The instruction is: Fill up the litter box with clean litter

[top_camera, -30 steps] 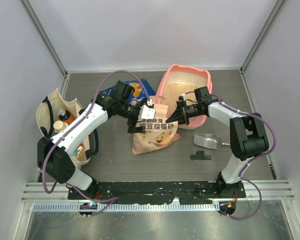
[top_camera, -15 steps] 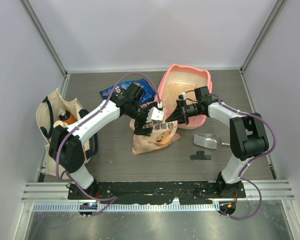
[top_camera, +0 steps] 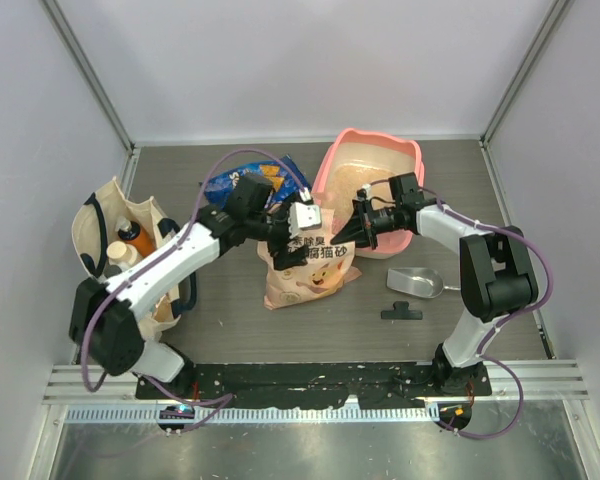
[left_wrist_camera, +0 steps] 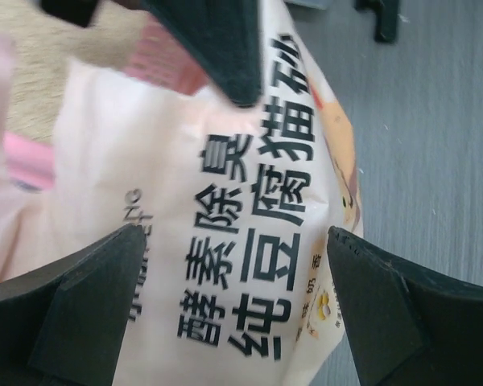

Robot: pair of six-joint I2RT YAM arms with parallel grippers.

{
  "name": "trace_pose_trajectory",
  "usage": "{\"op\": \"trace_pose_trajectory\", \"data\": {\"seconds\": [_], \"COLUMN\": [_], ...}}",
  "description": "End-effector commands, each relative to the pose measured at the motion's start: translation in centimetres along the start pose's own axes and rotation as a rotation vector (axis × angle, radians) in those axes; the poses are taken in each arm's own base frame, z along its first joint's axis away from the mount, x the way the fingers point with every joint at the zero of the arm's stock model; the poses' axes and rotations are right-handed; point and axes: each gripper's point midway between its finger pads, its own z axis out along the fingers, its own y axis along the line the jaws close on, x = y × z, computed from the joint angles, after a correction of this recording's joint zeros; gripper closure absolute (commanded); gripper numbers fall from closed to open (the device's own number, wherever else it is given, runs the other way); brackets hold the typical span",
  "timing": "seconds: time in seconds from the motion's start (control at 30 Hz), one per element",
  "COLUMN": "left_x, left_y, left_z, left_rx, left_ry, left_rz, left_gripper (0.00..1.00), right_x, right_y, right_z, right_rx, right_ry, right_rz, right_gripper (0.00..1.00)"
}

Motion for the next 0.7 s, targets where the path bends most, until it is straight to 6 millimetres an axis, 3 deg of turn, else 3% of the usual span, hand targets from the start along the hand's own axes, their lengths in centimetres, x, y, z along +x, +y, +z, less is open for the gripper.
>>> {"op": "trace_pose_trajectory", "data": {"seconds": [0.0,0.03,0.1,0.17,0.23,0.37,0.47,0.53,0.67], "left_x": [-6.2,-6.1,-4.9,-3.2,-1.3,2.0,3.8,3.9,2.5], "left_y": [4.8,5.1,5.7,6.0,5.5,5.8,5.6,4.8,4.9], "left_z": [-5.4,-7.0,-8.8,-10.7,-11.1,-12.7,-12.1,-10.5,-8.7], "left_rx": [-0.394,-0.47,-0.554,-0.63,-0.646,-0.701,-0.667,-0.557,-0.409], "left_ry": [-0.233,-0.237,-0.233,-0.237,-0.229,-0.23,-0.233,-0.249,-0.346], "left_rz": [-0.143,-0.181,-0.282,-0.431,-0.584,-0.77,-0.881,-0.938,-0.985], "left_gripper": [0.0,0.0,0.0,0.0,0.0,0.0,0.0,0.0,0.0], "right_x": [0.7,0.2,-0.5,-1.0,-1.3,-1.7,-1.7,-1.7,-1.2], "right_y": [2.6,2.4,2.2,1.9,2.3,1.5,0.8,0.9,1.2], "right_z": [-0.5,-0.5,-0.8,-0.7,-0.8,-1.2,-1.2,-1.0,-0.4], "right_rx": [-0.024,-0.011,0.001,0.014,0.024,0.103,0.123,0.096,0.053], "right_ry": [-0.011,-0.032,-0.061,-0.076,-0.085,-0.092,-0.099,-0.105,-0.113], "right_rz": [-0.145,-0.166,-0.182,-0.212,-0.247,-0.417,-0.458,-0.52,-0.616], "right_gripper": [0.93,0.82,0.77,0.65,0.54,0.43,0.38,0.36,0.35]}}
